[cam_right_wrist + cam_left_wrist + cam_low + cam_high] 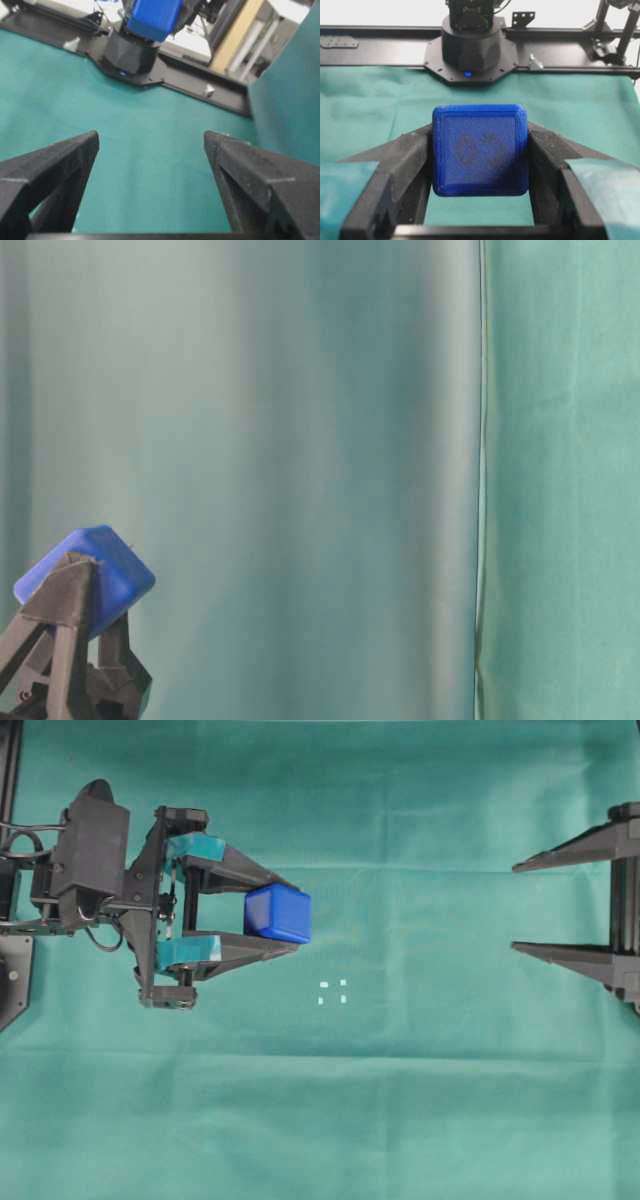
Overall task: Handover the blue block to the right arm after grasping it with the left arm, then place it in the designated position.
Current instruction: 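Rotate the open right gripper to face the held cube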
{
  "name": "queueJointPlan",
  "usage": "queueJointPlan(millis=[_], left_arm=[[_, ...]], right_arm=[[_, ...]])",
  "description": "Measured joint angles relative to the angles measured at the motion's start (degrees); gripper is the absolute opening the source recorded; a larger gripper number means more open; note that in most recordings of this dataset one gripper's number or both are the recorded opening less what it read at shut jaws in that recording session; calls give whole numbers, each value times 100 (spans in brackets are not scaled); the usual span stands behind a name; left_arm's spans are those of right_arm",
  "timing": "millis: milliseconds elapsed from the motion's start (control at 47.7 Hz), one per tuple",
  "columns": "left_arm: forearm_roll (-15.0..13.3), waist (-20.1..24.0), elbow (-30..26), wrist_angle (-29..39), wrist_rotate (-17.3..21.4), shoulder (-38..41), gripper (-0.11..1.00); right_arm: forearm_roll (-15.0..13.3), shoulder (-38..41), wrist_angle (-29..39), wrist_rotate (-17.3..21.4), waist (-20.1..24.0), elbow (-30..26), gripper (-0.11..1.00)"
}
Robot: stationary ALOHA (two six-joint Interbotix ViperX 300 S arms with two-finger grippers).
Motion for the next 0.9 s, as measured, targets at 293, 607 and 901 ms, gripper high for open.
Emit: queueJointPlan(millis=[293,607,901], left_arm=[[0,0,0,0,-18,0,47],[-9,0,0,0,-18,9,47],[-9,0,0,0,-18,9,47]], right_arm=[[-1679,0,193,-853,9,-193,92],[-3366,62,185,-1380,0,-220,92],[-3867,202,185,-1397,0,-281,91]])
